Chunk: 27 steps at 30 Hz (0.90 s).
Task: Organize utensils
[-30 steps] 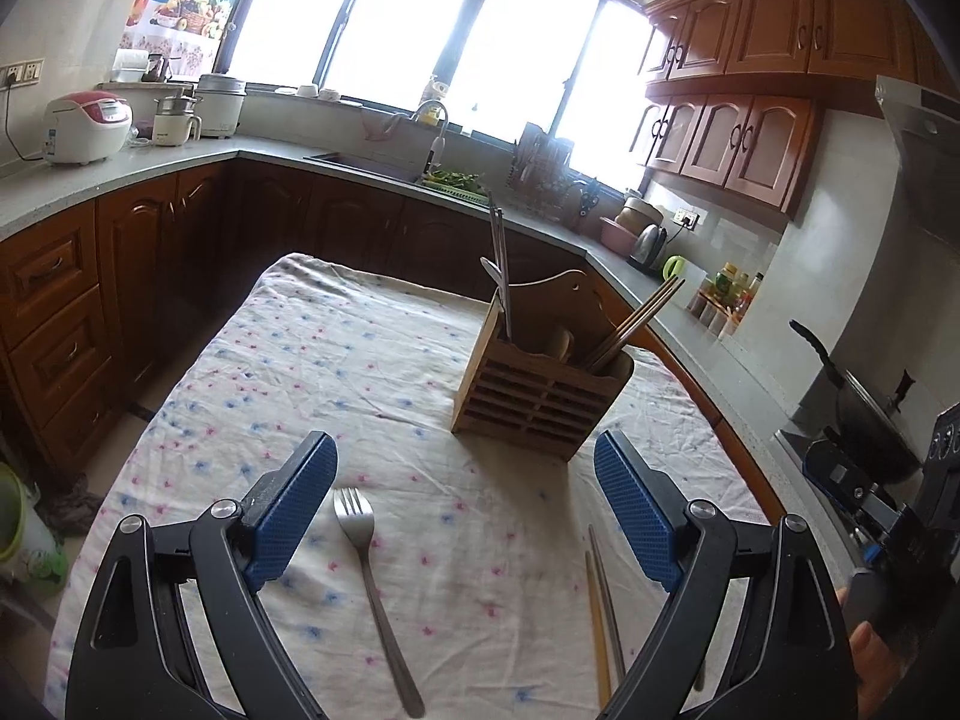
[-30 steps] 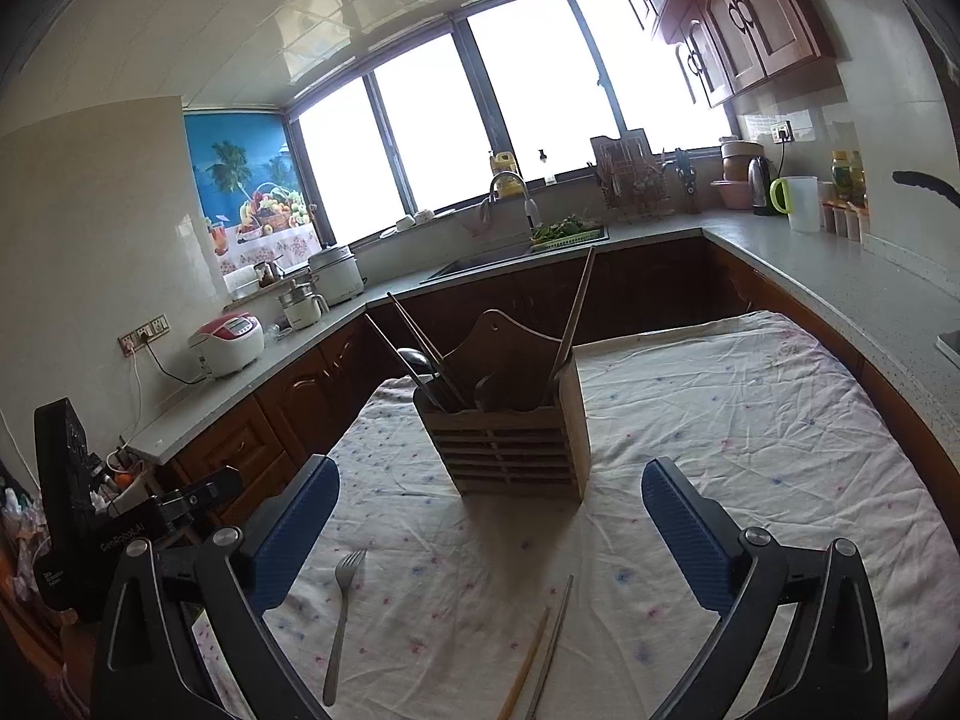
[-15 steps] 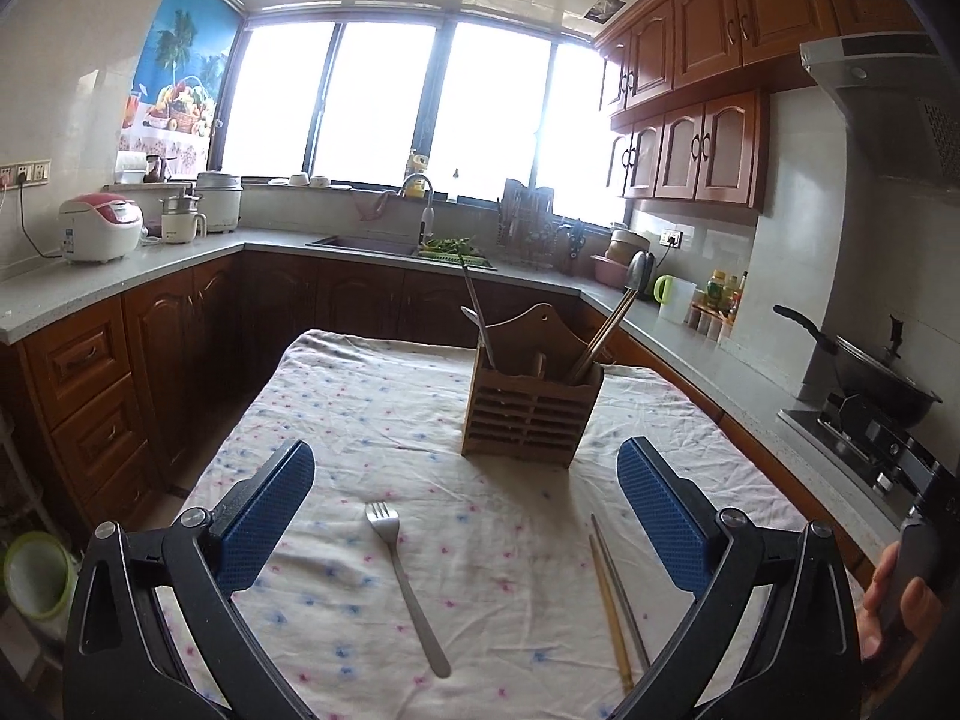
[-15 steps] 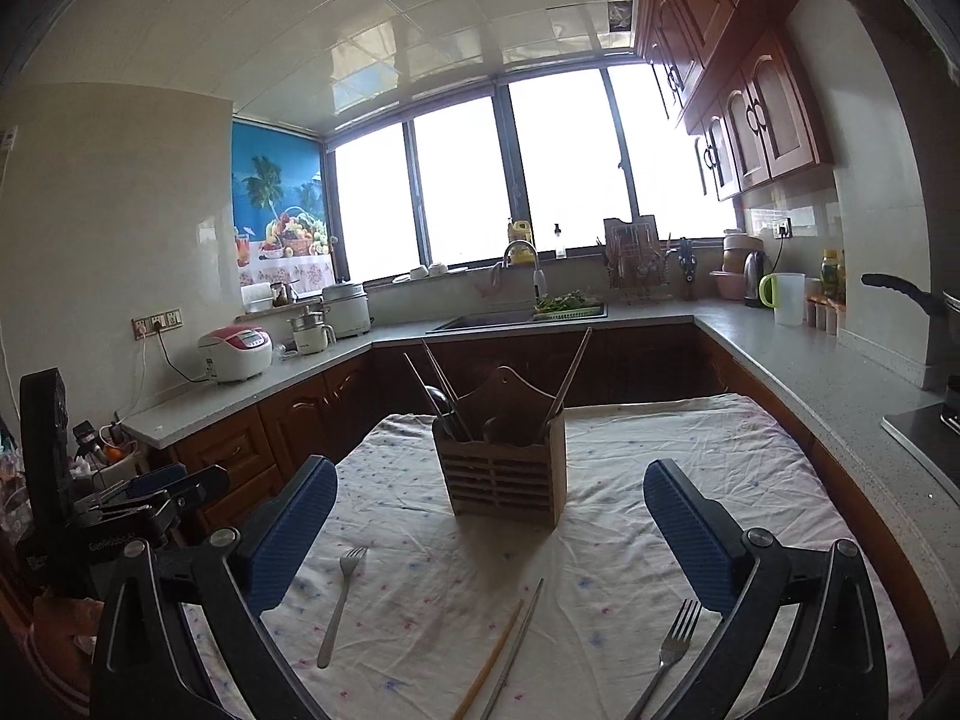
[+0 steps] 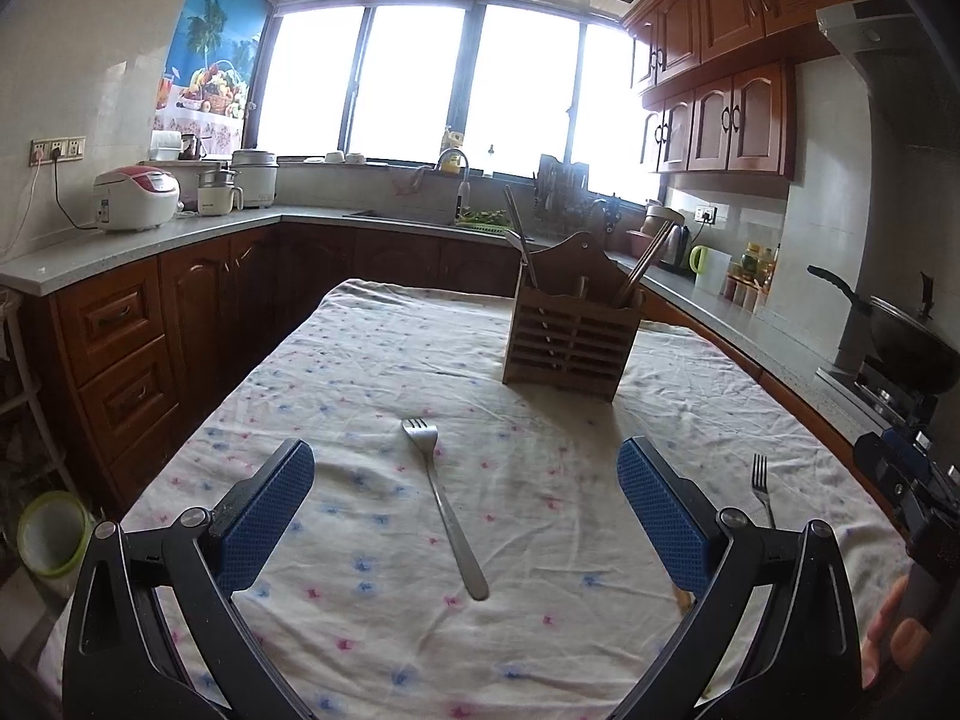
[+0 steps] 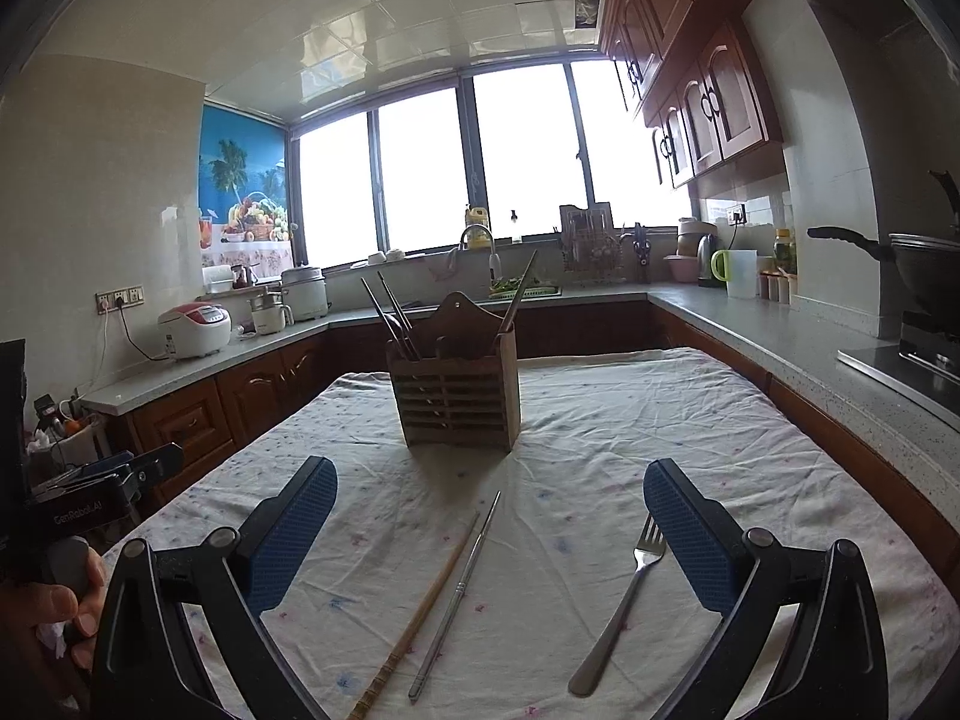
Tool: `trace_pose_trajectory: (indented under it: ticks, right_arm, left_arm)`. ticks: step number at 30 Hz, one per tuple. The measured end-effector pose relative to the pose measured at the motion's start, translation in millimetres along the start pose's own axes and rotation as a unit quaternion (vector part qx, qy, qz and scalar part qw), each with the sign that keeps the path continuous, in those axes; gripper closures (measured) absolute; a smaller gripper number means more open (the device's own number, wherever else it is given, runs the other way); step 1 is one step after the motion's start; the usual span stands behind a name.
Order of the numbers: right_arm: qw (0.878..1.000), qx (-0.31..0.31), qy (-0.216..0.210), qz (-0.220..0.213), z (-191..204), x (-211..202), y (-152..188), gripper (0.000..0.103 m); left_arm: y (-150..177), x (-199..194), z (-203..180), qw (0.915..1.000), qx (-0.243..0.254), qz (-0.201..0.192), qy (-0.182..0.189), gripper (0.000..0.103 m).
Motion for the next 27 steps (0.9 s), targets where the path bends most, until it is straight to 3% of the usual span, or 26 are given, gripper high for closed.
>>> trace_pose_trajectory:
  ticks: [27]
  right_arm:
    - [0.999, -0.001, 0.027, 0.03, -9, 0, 32, 0.0]
  left_arm:
    - [23, -1, -21, 0.9978, 0.061, 0.006, -0.028, 0.0]
Point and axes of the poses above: each gripper's, at about its wrist camera, not at the fingertips, and x roughly the way its jaws point, z to its left, y to its underside, the point moved 7 cm from there along x, roughly the way its jaws point
